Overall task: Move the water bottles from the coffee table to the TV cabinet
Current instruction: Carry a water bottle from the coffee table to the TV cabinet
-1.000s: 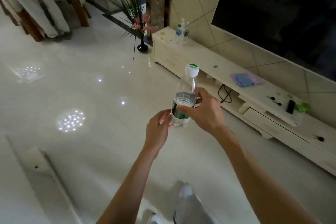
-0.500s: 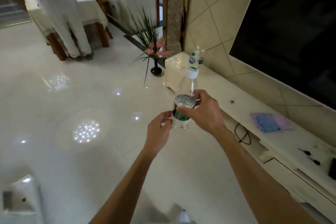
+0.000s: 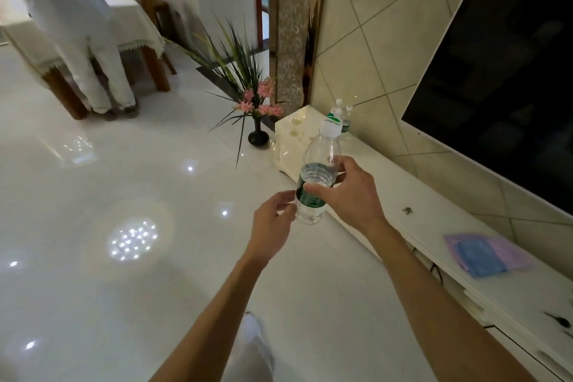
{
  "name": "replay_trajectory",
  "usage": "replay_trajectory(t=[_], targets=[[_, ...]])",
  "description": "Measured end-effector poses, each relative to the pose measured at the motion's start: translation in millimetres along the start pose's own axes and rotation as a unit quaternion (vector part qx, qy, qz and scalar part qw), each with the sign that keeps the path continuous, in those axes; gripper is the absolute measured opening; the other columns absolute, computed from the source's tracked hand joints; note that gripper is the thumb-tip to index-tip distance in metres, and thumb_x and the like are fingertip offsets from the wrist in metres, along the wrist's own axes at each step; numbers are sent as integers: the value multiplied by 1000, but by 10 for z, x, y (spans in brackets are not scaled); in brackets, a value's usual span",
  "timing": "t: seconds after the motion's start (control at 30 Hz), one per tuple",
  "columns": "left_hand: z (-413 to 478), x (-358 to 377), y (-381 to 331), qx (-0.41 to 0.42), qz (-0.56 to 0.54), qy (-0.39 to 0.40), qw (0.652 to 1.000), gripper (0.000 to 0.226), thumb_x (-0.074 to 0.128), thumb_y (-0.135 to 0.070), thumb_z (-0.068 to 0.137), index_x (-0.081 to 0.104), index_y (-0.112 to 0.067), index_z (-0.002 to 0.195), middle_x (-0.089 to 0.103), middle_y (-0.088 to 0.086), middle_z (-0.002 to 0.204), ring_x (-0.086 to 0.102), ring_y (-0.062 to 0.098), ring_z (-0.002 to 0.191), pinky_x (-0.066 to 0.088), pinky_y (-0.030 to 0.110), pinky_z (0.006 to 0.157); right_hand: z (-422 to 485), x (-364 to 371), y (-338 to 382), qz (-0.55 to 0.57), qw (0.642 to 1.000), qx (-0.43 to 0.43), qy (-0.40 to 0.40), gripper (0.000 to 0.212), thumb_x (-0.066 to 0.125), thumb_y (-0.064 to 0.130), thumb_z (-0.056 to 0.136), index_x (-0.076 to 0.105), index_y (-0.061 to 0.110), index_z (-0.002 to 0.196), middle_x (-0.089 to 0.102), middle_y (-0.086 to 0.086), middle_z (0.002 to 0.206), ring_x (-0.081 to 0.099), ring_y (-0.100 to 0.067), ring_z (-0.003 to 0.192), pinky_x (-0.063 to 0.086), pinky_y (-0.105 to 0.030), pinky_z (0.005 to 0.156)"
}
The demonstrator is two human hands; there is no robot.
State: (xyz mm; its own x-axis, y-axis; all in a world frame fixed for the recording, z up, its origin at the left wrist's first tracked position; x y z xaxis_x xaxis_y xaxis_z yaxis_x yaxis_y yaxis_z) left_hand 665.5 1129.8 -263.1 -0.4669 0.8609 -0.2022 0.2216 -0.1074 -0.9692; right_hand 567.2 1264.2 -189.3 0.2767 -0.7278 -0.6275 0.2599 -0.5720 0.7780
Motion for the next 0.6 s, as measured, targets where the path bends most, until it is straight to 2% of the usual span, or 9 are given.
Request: replay_trajectory(t=[0.33,0.6], targets=[[1916,-641,-261,-2,41,60,997,32,51,-12,98,64,-13,127,68,1,122,66,16,105,56,36,93,1629,606,441,22,998,31,-48,79,82,50,67,49,23,133,62,5,122,62,-13,102,54,-38,91],[3060,-712,-246,-23,55,69,996,33,50,-14,99,61,-14,131,66,3,127,66,16,104,56,37,94,2774,942,430,19,998,41,-45,77,82,50,67,50,22,132,62,5,121,61,-11,100,55,-35,89]])
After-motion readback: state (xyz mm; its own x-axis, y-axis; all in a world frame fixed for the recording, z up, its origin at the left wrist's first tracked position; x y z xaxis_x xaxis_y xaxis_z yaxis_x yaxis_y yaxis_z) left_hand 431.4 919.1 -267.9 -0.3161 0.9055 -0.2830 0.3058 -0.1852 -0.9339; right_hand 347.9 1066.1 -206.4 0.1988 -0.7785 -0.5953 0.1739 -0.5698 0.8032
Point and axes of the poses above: each hand's wrist, its own z-axis towards the middle knuckle, its own x-axis out of the palm, y = z × x, the point moved 7 cm from there along z, towards the middle knuckle
